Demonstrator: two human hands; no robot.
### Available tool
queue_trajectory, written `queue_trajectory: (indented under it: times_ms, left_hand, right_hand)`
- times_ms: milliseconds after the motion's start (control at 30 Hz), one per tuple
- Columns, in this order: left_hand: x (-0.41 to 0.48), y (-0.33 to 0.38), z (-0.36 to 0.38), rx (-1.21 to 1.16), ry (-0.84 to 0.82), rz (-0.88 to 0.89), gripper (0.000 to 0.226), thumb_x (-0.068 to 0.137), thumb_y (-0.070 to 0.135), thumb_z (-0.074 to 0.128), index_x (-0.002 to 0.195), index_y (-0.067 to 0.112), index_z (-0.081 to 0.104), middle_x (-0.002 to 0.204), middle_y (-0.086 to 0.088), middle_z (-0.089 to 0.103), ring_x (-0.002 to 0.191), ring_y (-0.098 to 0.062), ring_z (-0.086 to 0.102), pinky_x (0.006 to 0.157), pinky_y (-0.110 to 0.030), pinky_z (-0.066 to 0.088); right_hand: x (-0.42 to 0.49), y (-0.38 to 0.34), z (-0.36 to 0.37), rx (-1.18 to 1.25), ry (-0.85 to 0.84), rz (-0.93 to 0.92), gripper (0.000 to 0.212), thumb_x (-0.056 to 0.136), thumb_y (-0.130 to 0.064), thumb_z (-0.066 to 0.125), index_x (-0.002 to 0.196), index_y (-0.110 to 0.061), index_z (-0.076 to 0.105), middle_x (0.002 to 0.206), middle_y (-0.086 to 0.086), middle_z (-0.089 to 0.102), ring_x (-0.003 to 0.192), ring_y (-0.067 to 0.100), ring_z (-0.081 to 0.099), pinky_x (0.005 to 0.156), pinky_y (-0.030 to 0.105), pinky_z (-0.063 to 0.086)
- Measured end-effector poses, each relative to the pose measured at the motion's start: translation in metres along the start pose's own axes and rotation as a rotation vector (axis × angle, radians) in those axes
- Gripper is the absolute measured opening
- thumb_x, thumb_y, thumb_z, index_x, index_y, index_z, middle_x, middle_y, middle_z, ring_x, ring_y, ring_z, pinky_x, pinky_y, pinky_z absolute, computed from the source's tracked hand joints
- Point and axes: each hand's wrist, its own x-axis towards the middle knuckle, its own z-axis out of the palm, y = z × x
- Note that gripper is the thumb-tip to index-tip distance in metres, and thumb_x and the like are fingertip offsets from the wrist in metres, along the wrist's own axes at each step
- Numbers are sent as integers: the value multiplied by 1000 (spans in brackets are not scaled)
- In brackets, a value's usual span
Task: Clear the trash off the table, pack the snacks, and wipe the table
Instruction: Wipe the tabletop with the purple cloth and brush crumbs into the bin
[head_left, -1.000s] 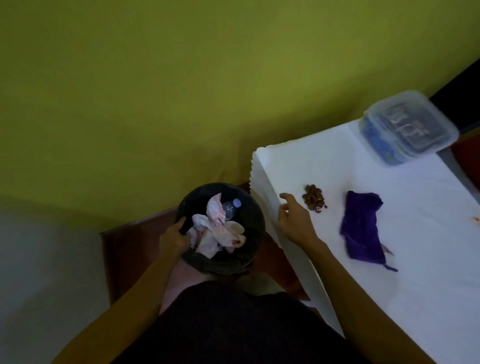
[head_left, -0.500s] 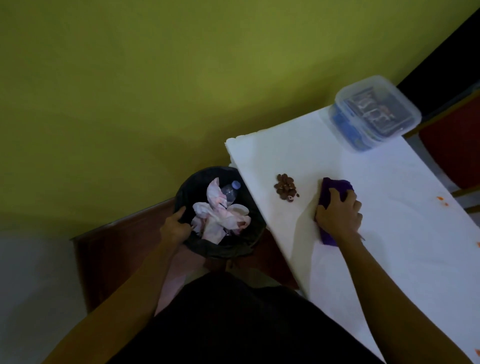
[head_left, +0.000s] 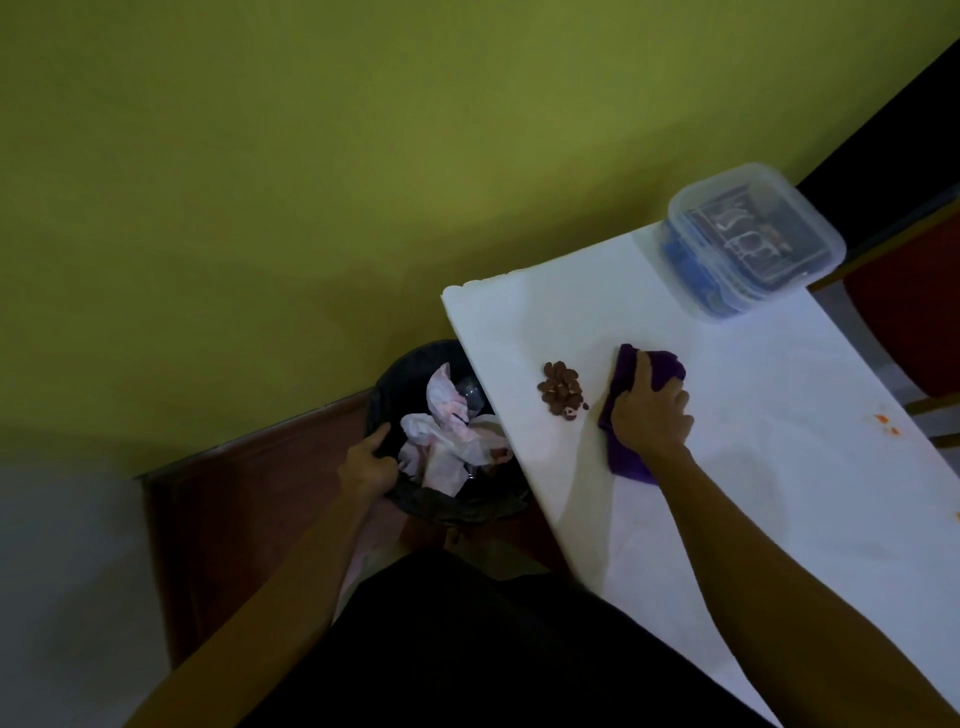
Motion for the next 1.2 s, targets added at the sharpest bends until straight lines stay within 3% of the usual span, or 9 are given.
queue_trajectory:
  times_ms: [133,233,400,500,567,700,867,1100,1200]
  left_hand:
    - [-2,2,4,-16,17,18,62,86,2,53,143,28,51,138,-19,58,115,-36,62,96,-37,49]
    - [-1,4,4,-27,38,31,64,85,0,51,142,29,53,138,-15,59,108,-34,64,86,-29,48]
    - [2,8,1,-7,33,74,65,85,0,48,141,33,52,139,-13,58,109,-35,64,86,-30,50]
    - [5,9,-3,6,7,80,66,87,-1,45,143,34,50,138,-14,59,92,-33,67,72,-26,48]
    - [4,9,-5,8,5,76,66,87,0,44,143,36,50,139,-13,58,88,-30,66,73,-28,51]
    - [2,7,-6,7,28,99,65,86,2,48,142,34,50,144,-11,54,109,-34,64,92,-34,51]
    - [1,2,-6,-8,27,65,64,87,2,48,143,33,50,145,-11,53,110,-30,64,80,-23,44]
    - [6,0,-8,20,20,71,63,88,4,48,143,33,50,143,-14,54,107,-35,64,85,-31,50]
    - [8,-7,-10,27,22,71,63,88,2,48,144,31,50,142,-14,55,102,-35,65,76,-27,47]
  right_hand:
    - [-6,-13,11,-101,22,-119,67,101,-31,43,158,-21,9,152,32,23,132,45,35,105,53,36]
    - [-17,-33,20,-86,4,-209,73,98,-27,52,158,-22,11,152,32,20,132,46,34,108,53,35]
    - [-42,-73,33,29,-68,-462,69,95,-27,56,155,-28,22,147,25,30,127,43,41,103,52,42]
    - [-50,-82,31,99,-81,-622,62,95,-26,54,151,-30,29,141,21,40,122,39,46,97,50,49]
    - [-46,-78,25,151,-24,-568,60,95,-26,55,150,-29,31,138,20,42,120,37,47,97,49,49]
    - [-25,-50,19,158,34,-366,57,95,-27,56,147,-30,34,140,20,39,123,39,47,98,53,49]
    - [-34,-45,32,155,56,-205,57,96,-27,54,149,-28,33,141,21,37,123,41,46,95,52,48]
    - [-75,-81,51,126,-75,-649,60,91,-27,59,147,-30,39,133,18,48,116,36,52,90,44,53]
    - [-69,-77,37,173,2,-606,59,93,-26,59,148,-27,39,130,17,49,112,32,52,89,42,52]
